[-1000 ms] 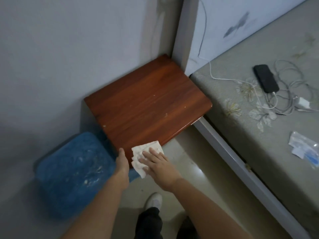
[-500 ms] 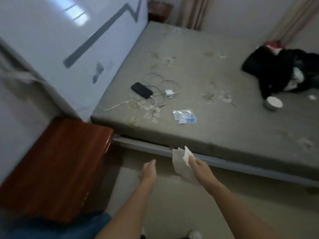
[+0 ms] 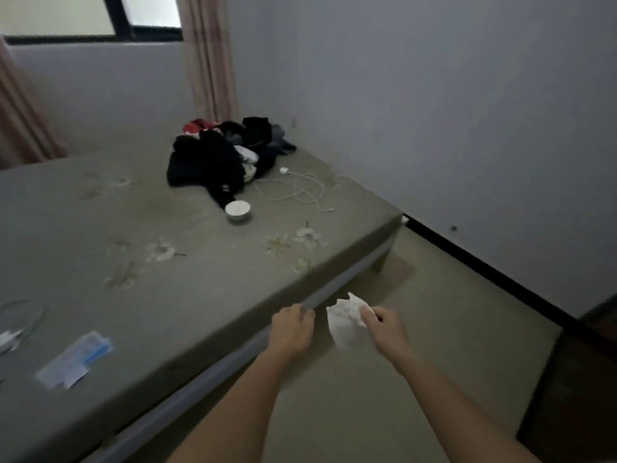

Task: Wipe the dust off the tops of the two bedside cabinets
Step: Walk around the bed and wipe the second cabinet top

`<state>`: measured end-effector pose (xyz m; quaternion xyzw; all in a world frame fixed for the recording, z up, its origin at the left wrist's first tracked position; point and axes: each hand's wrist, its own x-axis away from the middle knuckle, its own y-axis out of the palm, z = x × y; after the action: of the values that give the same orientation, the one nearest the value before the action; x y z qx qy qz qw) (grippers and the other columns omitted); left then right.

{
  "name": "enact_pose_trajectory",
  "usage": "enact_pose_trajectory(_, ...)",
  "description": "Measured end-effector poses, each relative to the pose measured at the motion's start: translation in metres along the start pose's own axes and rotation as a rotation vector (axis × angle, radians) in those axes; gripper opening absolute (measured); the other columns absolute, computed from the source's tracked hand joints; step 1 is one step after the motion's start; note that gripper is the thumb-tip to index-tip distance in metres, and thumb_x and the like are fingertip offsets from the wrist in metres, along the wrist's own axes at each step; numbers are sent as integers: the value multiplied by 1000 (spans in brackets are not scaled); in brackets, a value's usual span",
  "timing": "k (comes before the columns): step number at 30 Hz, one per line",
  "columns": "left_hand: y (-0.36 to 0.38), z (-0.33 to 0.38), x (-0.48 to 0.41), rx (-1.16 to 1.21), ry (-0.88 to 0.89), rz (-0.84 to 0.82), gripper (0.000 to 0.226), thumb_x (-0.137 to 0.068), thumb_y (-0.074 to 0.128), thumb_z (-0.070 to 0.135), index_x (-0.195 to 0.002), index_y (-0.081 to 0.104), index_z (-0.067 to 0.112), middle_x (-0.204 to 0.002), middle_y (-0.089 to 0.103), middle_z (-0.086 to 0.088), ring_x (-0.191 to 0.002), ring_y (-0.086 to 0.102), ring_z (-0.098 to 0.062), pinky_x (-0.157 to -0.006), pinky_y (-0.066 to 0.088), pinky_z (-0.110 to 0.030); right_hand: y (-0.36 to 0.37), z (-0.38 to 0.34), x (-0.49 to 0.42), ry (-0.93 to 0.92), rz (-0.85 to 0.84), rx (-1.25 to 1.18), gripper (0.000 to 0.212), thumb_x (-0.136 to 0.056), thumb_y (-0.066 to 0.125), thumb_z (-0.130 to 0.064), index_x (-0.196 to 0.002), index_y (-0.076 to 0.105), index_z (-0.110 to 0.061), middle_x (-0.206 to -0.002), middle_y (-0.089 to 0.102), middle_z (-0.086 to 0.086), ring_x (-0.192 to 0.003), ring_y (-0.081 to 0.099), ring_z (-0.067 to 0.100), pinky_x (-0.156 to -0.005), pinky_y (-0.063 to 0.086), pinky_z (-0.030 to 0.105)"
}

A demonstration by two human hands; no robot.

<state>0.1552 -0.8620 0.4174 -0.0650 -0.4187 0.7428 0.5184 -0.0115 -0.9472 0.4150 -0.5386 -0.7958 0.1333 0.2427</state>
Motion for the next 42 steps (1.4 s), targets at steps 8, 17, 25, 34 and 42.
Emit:
enact_pose_trajectory(8,68,164,-122,-93,170,-78,44,-96,38,33,-132,51,11,-138,50,-14,-129,41,-32,-106,35,-38,-159,38,-118,107,251,-54,39,-92,55,-34,-60,56,-13,-56,46,-3,-54,41,13,-51,28,28)
enact_pose_trajectory(17,121,328,-331,-254,370,-137,47,-99,34,34,-140,41,12,-146,39,-13,-136,29,-30,-110,28,-41,-290,41,-322,120,400,-122,31,-89,62,-26,-63,59,-10,-64,54,3,-61,47,18,-55,32,28)
enact_pose_trajectory(25,144,485,-494,-280,455,-147,47,-98,35,31,-141,40,12,-147,39,-13,-137,27,-30,-111,25,-39,-406,22,-497,165,525,-194,12,-80,74,-18,-86,70,-9,-81,68,6,-77,64,22,-68,43,25)
enact_pose_trajectory(34,195,614,-691,-281,424,-92,51,-99,30,35,-144,36,11,-149,35,-12,-141,22,-29,-113,21,-40,-519,26,-726,146,404,-94,22,-76,74,-12,-97,70,-9,-87,67,4,-81,64,19,-70,45,25)
enact_pose_trajectory(42,192,695,-830,-345,228,38,46,-98,29,37,-137,41,15,-145,39,-9,-135,30,-28,-108,28,-43,-567,-6,-927,32,143,90,22,-81,69,-12,-103,69,-10,-87,64,-1,-78,60,13,-58,42,17)
